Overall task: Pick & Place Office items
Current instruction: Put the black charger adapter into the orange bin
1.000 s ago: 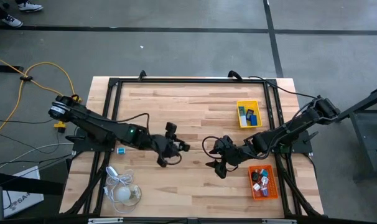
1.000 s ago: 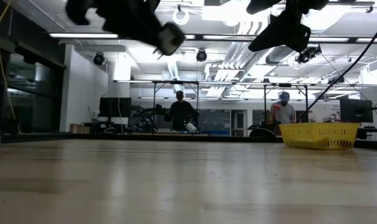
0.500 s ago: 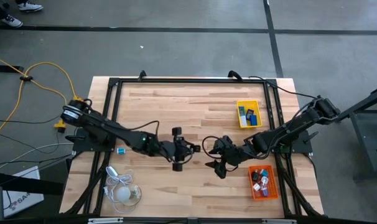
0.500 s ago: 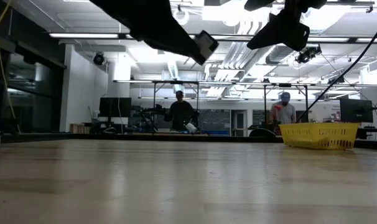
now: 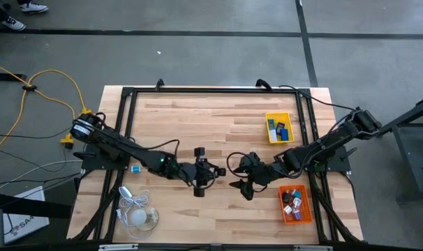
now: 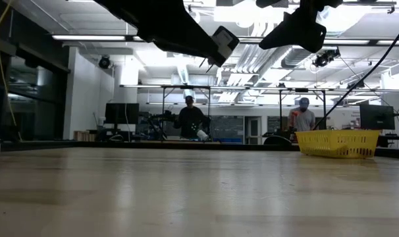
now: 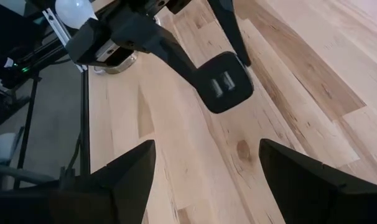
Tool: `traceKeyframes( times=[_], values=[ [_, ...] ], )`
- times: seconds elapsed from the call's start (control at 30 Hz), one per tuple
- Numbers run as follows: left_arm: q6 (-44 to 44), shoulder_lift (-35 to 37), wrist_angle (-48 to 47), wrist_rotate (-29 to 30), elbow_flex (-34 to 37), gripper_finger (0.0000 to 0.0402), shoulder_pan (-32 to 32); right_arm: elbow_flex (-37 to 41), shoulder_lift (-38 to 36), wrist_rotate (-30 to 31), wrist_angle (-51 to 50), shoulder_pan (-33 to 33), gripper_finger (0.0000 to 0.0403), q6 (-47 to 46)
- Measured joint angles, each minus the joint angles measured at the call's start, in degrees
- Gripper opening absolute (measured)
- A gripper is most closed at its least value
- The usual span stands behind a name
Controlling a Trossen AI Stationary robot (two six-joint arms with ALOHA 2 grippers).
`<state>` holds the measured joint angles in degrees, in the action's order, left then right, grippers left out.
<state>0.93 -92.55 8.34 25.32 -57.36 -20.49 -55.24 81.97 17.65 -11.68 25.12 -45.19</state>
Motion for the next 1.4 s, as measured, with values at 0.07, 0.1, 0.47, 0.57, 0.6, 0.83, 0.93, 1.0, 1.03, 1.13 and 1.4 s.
traceKeyframes(
  times=[0.07,0.1,0.47,0.57,0.6,0.83,0.93,1.0,1.03,1.13,1.4],
  values=[
    [0.0,0.0,-0.1,-0.1,0.0,0.0148,0.0,0.0,0.0,0.0,0.1,0.0,0.0274,0.0],
    [0.0,0.0,0.0,-0.1,0.0,0.0148,0.0,0.0,0.0,0.0,0.1,0.0,0.0274,0.0],
    [0.0,0.0,0.8,0.0,0.0,0.0148,0.2,0.0,0.0,0.4,1.2,0.0,0.0274,1.9],
    [0.0,0.0,0.7,0.0,0.0,0.0148,0.3,0.0,0.0,0.4,1.4,0.0,0.0274,1.9],
    [0.0,0.0,0.8,0.0,0.0,0.0148,0.3,0.0,0.0,0.3,1.4,0.0,0.0274,1.9],
    [0.4,0.0,0.8,0.0,0.0,0.0148,0.3,0.0,0.0,0.6,2.9,0.0,0.0274,1.6],
    [0.0,0.0,0.8,0.0,0.0,0.0148,0.3,0.0,0.0,0.5,3.6,-0.4,0.0274,1.5],
    [0.0,0.0,0.8,0.0,0.0,0.0148,0.3,0.0,0.0,0.5,3.6,-0.5,0.0274,0.0],
    [0.0,0.0,0.8,0.0,0.0,0.0148,0.3,0.0,0.0,0.5,3.6,-0.6,0.0274,-0.9],
    [0.0,0.0,0.9,0.0,0.0,0.0148,0.3,0.0,0.0,0.4,3.6,-0.5,0.0274,-1.0],
    [0.0,0.0,1.2,0.0,0.0,0.0148,0.3,0.0,0.0,2.3,3.4,-0.5,0.0274,9.0]
  ],
)
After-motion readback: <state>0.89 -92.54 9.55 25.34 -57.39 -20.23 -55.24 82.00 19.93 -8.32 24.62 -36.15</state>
